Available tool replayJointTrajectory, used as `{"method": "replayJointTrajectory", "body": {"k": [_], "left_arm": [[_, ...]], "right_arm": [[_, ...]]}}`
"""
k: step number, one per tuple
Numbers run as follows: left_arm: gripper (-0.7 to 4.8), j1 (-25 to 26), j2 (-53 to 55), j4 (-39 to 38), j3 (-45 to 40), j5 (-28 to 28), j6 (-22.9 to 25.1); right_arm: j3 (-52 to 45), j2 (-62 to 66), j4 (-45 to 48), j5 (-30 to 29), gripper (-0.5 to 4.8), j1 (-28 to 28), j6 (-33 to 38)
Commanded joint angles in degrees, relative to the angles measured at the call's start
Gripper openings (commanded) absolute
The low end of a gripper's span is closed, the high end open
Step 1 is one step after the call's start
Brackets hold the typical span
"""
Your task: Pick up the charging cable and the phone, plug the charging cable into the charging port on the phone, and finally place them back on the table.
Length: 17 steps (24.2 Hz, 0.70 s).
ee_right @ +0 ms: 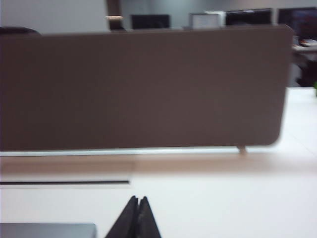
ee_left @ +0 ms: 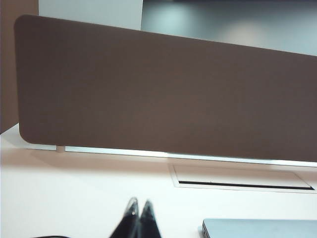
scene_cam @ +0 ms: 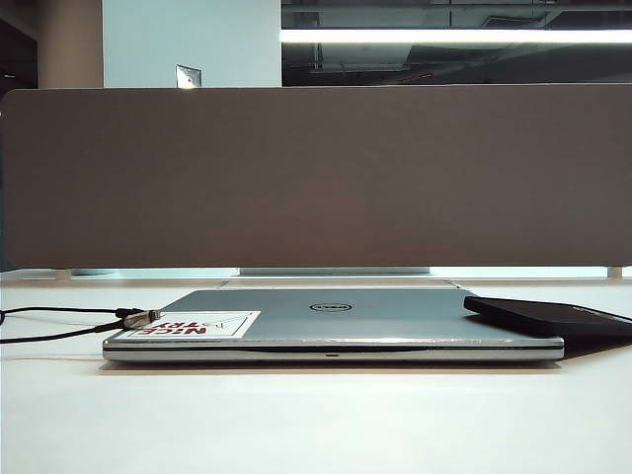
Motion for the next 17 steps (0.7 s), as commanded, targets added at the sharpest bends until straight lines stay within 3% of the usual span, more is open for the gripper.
{"method": "replayJointTrajectory", "body": {"k": [1,5,10,13,17], "left_arm": [[-0.06,-0.13,4.17,1.18,2.89,-0.04,-0.20],[-0.06,-0.22,12.72,1.16,7.89,-0.02,-0.11],[-0.06,-0.24,23.52,1.20,13.64,-0.02,-0.02],[-0.06,-0.44,31.36,1.16,17.40,-0.02,1.07],[-0.06,-5.05,41.24,1.20,20.79,-0.02,6.32]], "right_arm": [[4.11,4.46,1.01,-4.39,-0.09,0.07,0.26],[8.85,9.64,1.01,-4.59,-0.09,2.45,0.22],[10.82,12.96,1.07,-2.51,-0.09,9.62,0.20],[10.80,13.64,-0.31,1.38,-0.09,17.90,0.13],[10.80,14.29,-4.28,7.69,-0.09,31.93,-2.03]]}}
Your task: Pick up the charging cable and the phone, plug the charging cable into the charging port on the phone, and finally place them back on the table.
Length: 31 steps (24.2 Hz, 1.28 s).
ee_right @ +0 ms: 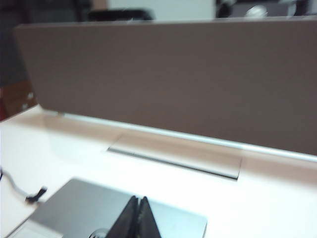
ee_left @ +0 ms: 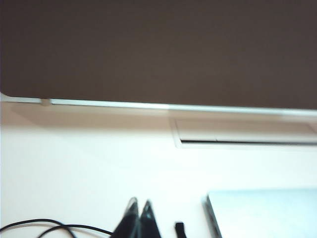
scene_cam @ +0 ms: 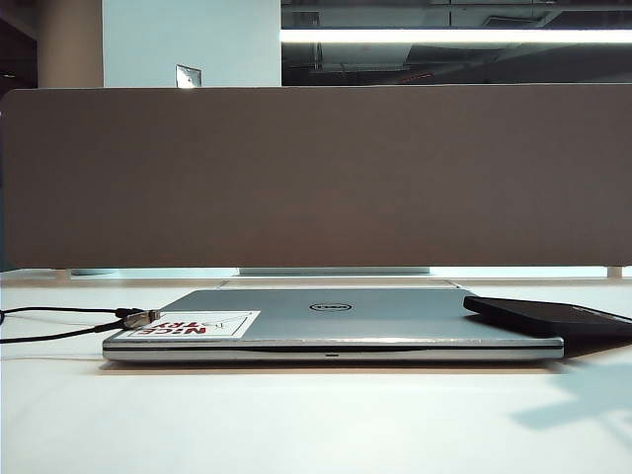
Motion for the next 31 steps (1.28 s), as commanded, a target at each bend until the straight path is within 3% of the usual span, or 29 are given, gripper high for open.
{"method": "replayJointTrajectory", "body": {"k": [1,10,16,22,23,24,27,28,31], "left_arm": [[-0.06,-3.63,4.28,0.37,1.42,0.11,4.66],[-0.06,-15.47,14.45,0.72,1.51,0.13,17.18],[-0.06,-15.52,20.61,-0.81,1.44,0.13,18.82],[0.03,-16.13,22.93,-4.48,1.44,0.13,31.82],[0.34,-16.15,22.93,-4.90,1.44,0.13,32.89],[1.83,-16.39,22.95,-5.38,1.42,0.13,34.51],[4.26,-16.39,22.95,-7.69,1.40,0.13,40.72],[4.65,-16.39,22.95,-8.59,1.40,0.13,42.95],[4.68,-16.39,22.95,-10.51,1.40,0.13,46.86]], "right_arm": [[0.26,0.39,-1.97,2.67,-0.09,6.75,-2.62],[0.20,1.36,-9.29,2.82,-0.09,20.24,-3.37],[0.20,1.36,-11.43,2.62,-0.09,22.84,-3.37],[0.20,1.36,-11.28,2.36,-0.09,22.97,-3.34],[0.20,1.36,-11.28,2.32,-0.09,22.97,-3.37],[0.20,1.33,-11.28,2.14,-0.09,22.97,-3.34],[0.20,1.33,-11.26,2.14,-0.09,22.97,-3.34],[0.20,1.33,-11.28,2.14,-0.09,22.97,-3.34],[0.20,1.33,-11.23,2.14,-0.09,22.97,-3.34]]}}
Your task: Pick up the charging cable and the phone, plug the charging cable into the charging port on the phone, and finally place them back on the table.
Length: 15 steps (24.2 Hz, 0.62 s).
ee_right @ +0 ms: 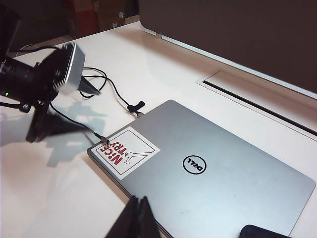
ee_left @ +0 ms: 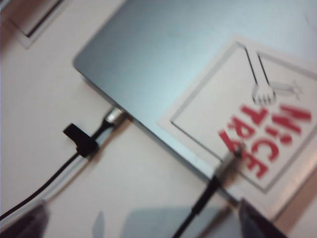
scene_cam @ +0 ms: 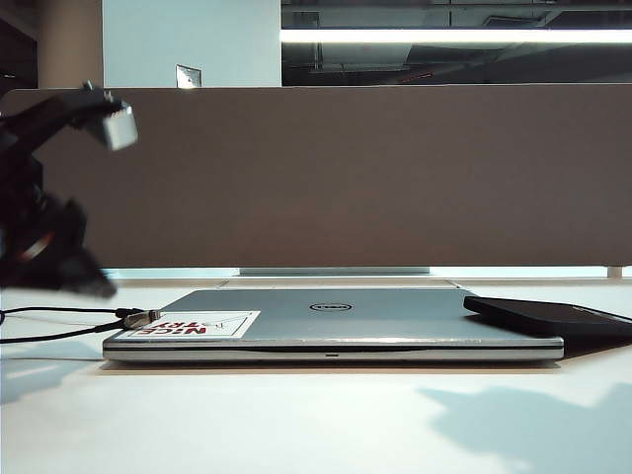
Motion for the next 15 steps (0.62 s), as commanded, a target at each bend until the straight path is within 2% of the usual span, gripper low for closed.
{"method": "replayJointTrajectory", "body": {"k": [1,5,8,15], "left_arm": [[4.67,0.02,-0.15,-2.10,0.00,0.04,6.05],[4.65,0.02,-0.13,-2.78,-0.04,0.07,12.76],[4.62,0.02,-0.04,-2.38,-0.11,0.07,14.45],[4.62,0.02,4.04,3.02,-0.24,0.04,14.40]], "right_arm": [[0.22,-0.15,1.07,-0.15,-0.09,-0.07,-0.13],[0.22,-0.15,1.07,-0.79,-0.09,-0.07,-0.13],[0.22,-0.20,1.14,-1.20,-0.09,-0.07,-0.11],[0.22,-0.68,1.66,-1.20,-0.09,-0.07,-0.11]]}}
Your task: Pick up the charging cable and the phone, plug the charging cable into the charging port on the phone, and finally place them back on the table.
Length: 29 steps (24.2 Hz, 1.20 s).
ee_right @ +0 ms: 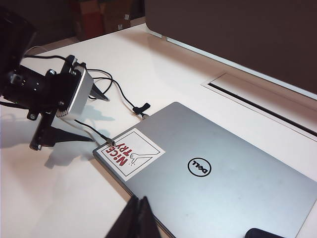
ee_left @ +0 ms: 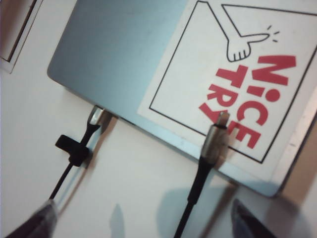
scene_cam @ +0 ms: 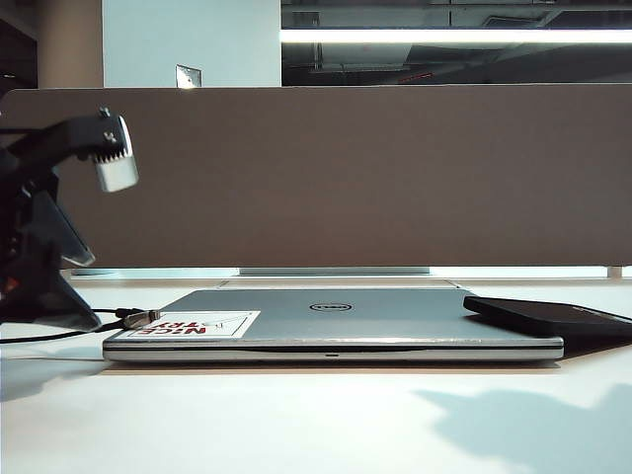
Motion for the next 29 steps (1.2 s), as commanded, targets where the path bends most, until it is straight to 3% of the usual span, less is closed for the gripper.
{"method": "replayJointTrajectory", "body": {"k": [1,15,18,20,21,22,23,29], "left_arm": [[4.62,0.02,2.73,3.41,0.02,0.04,0.24],[4.61,0.02,11.37,11.50,0.02,0.04,0.22],[3.61,0.02,11.37,11.39,0.02,0.04,-0.04],[1.93,0.02,11.37,10.88,0.00,0.04,-0.76],[1.36,0.02,11.37,10.97,0.02,0.04,-1.33],[1.13,0.02,11.37,10.93,0.02,0.04,-1.75],[0.10,0.02,11.37,10.43,0.02,0.04,-1.75],[-0.06,0.02,11.30,9.09,0.04,0.04,-1.99]], "right_arm": [[0.22,-0.42,1.60,-0.13,-0.09,-0.07,-0.13],[0.22,-0.87,1.81,-0.11,-0.09,-0.07,-0.13],[0.22,-0.87,1.81,-0.11,-0.09,-0.11,-0.13],[0.22,-0.87,1.86,-0.09,-0.09,-0.11,-0.13],[0.22,-0.87,1.86,-0.09,-0.09,-0.11,-0.13],[0.22,-0.87,1.84,-0.07,-0.09,-0.11,-0.13],[0.22,-0.87,1.86,-0.09,-0.09,-0.11,-0.13],[0.22,-0.81,1.84,0.11,-0.09,-0.11,-0.13]]}}
